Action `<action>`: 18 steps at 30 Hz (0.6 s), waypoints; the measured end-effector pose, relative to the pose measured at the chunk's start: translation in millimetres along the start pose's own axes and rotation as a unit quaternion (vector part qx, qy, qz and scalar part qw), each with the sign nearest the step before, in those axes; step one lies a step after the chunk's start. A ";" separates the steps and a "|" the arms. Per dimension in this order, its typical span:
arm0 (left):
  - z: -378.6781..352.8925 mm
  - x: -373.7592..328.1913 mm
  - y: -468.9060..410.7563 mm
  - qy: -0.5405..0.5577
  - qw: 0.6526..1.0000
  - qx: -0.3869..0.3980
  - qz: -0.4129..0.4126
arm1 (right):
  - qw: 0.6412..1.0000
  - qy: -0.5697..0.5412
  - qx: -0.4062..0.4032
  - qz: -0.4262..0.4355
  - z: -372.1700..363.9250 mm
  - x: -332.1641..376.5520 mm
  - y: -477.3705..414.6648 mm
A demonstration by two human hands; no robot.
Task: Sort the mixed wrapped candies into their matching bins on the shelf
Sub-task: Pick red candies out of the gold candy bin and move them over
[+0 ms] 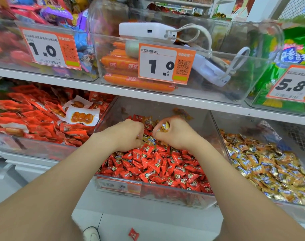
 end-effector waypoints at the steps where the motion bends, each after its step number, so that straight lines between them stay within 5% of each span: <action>1: -2.9 -0.1 -1.8 -0.009 1.000 0.011 -0.004 | 1.000 0.027 -0.006 -0.001 -3.0 0.5 -2.4; 8: -13.6 -7.9 -5.0 -0.019 0.995 0.093 -0.027 | 0.979 0.201 -0.033 0.013 -26.8 3.9 -17.9; 13: -21.7 -7.0 -9.6 -0.047 0.995 0.084 -0.042 | 0.950 0.311 -0.022 -0.022 -34.9 5.6 -16.1; 18: -9.3 -7.4 -2.6 0.025 0.997 0.042 -0.059 | 0.972 0.232 0.032 0.009 -39.5 4.3 -17.9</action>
Point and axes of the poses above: each hand's wrist, its own y-axis away from the middle knuckle, its own z-axis out of the back of the hand, x = y × z, the point moved 8 cm from there along -y, towards the middle knuckle, and after that the axes turned 12 degrees about -z, right-handed, at the moved point
